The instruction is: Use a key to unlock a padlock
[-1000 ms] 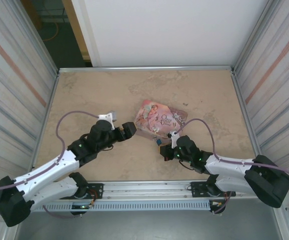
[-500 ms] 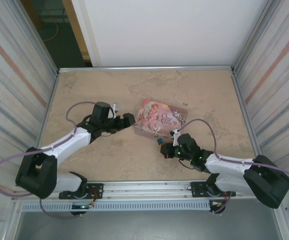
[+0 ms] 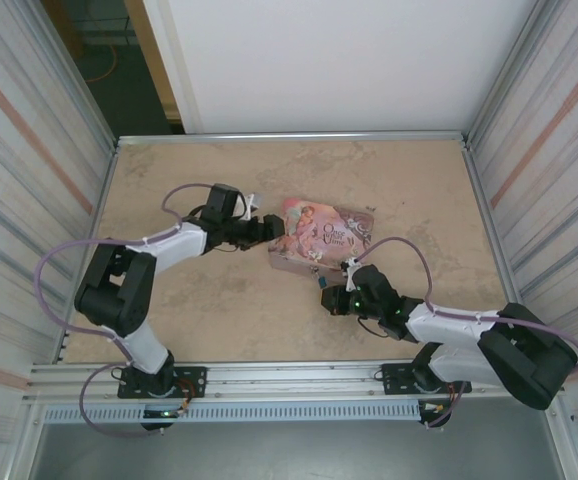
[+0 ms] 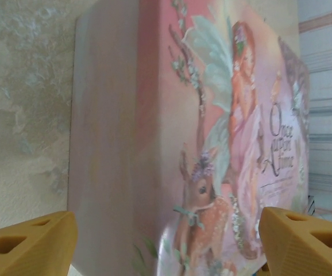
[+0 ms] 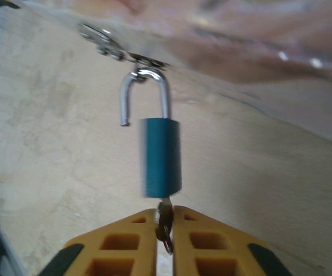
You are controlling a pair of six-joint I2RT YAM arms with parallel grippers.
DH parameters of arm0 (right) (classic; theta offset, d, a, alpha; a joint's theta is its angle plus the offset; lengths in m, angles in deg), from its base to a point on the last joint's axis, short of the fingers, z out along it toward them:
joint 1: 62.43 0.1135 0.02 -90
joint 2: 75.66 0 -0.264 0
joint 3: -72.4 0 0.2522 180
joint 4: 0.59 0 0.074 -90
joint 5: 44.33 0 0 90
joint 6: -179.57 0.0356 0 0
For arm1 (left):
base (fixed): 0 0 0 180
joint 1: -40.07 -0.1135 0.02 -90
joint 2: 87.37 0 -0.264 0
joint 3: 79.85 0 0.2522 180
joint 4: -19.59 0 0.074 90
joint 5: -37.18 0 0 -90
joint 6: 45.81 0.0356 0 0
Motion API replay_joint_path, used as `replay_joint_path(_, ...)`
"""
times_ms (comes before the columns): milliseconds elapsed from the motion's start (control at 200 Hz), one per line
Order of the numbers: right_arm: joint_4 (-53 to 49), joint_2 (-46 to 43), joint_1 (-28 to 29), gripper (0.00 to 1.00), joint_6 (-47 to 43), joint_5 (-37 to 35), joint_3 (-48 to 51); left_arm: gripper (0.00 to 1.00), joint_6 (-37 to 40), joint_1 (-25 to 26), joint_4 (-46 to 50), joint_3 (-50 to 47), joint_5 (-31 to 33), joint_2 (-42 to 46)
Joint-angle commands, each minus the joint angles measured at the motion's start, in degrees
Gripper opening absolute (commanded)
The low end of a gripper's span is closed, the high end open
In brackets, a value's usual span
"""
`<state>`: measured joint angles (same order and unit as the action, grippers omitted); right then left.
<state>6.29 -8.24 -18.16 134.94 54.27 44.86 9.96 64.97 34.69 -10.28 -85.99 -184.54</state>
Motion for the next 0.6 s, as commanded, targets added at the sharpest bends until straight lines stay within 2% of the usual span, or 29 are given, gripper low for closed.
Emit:
replay_joint_path(0,-6.22,-1.56,-1.35,0.19,-0.75,-1.42,-0.1,0.81,3.84,1.52,3.45,1.67,0.14,-1.98)
replay_joint_path(291,-13.84,-10.46,-5.6,0.36,-4.15,1.16,-0.42,0.82,3.44,3.09,5.07,-3.23,5.93,-1.23)
replay_joint_path(596,-10.11,-15.92,-11.28,0.56,-6.28,7.54,-1.57,0.82,0.23,5.06,4.64,-10.87,8.89,3.63)
